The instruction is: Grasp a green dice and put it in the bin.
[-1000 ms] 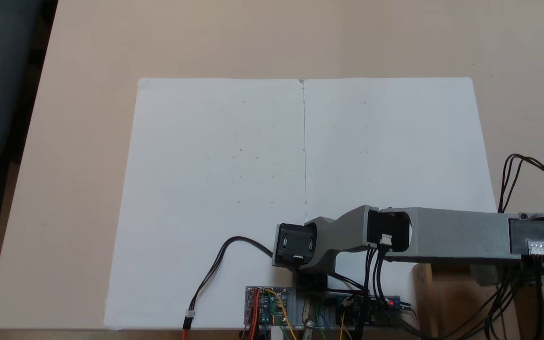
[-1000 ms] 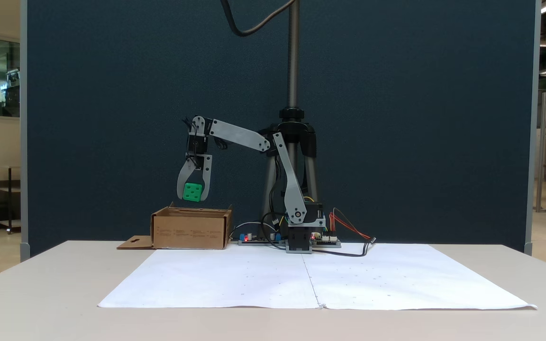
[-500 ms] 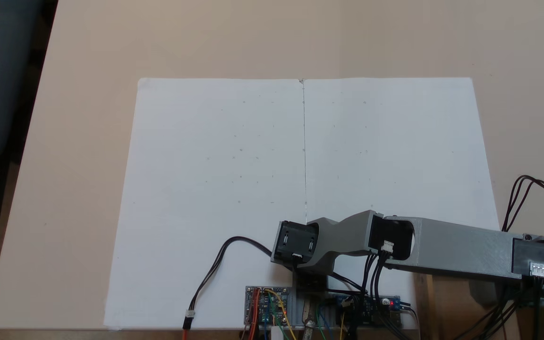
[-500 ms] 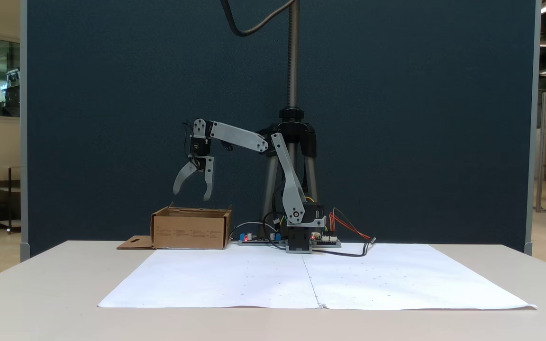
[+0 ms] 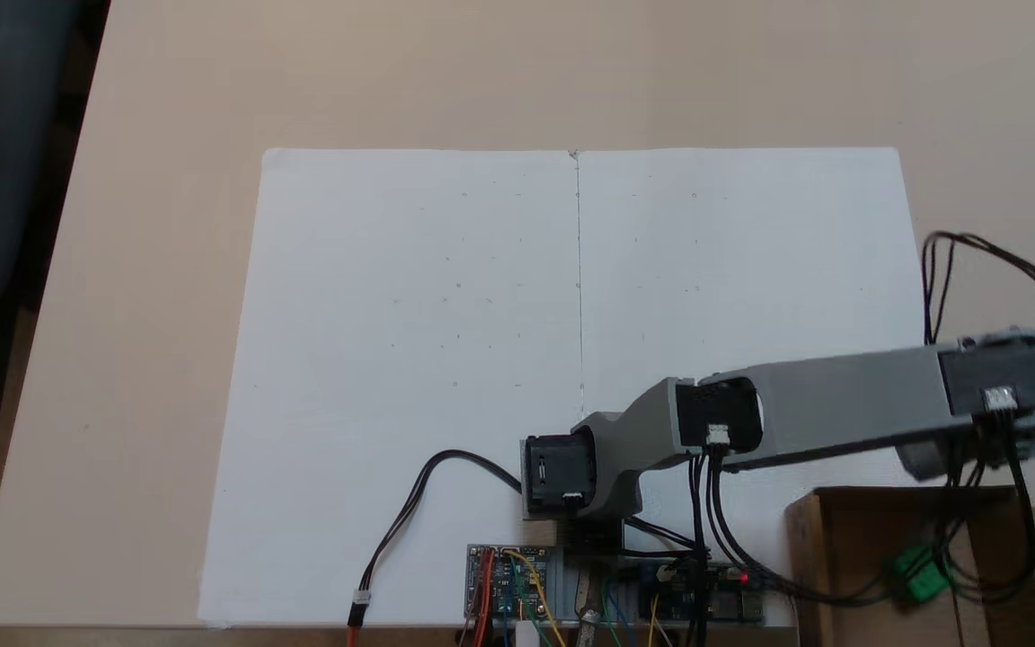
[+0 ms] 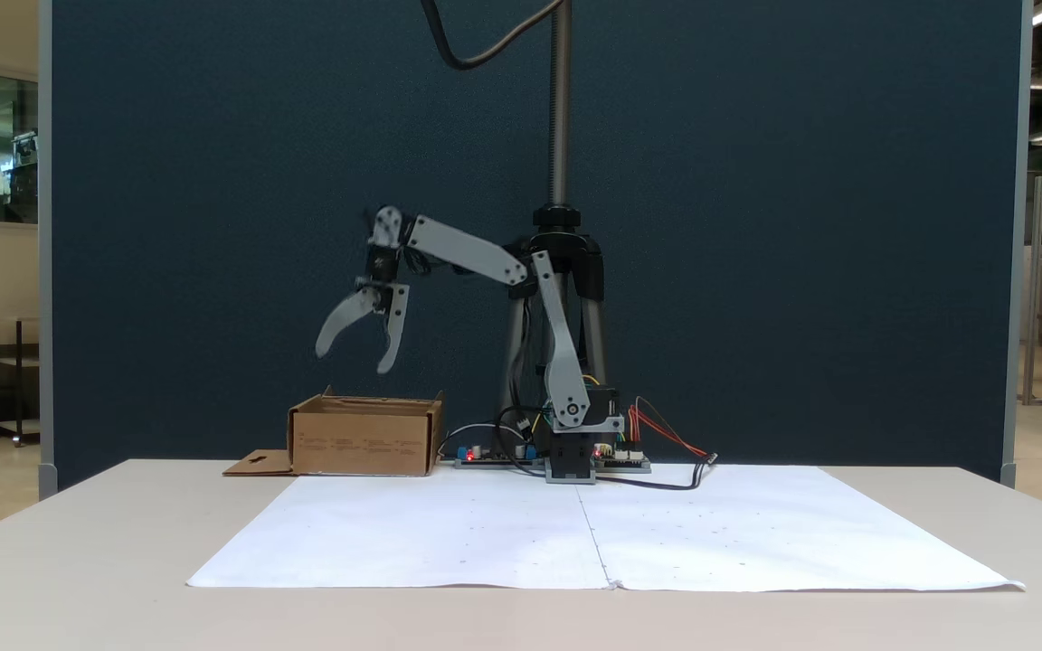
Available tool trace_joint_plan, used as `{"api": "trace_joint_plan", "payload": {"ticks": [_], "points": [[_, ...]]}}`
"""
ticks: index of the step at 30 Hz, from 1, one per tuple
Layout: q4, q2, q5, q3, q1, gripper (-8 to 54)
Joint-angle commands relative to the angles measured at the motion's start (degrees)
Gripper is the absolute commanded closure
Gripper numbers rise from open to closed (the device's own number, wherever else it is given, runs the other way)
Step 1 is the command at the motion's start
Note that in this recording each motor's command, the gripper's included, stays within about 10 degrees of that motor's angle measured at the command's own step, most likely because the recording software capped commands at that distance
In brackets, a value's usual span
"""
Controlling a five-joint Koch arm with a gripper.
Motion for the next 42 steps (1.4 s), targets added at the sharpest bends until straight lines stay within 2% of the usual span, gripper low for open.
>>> {"api": "trace_joint_plan", "payload": {"ticks": [1,6,16,21,27,34,42], "points": [[-2.2,5.9,7.9,-2.3,-7.6,2.1],[-3.8,8.8,10.5,-2.3,-27.3,2.0],[-16.2,8.4,10.5,-1.9,-61.6,2.1],[-16.3,8.3,10.2,1.8,-73.4,1.8],[-26.8,9.8,8.1,12.6,-76.0,1.7],[-44.8,20.4,8.0,38.1,-75.2,3.1],[-63.8,26.8,8.1,61.1,-74.8,3.3]]}}
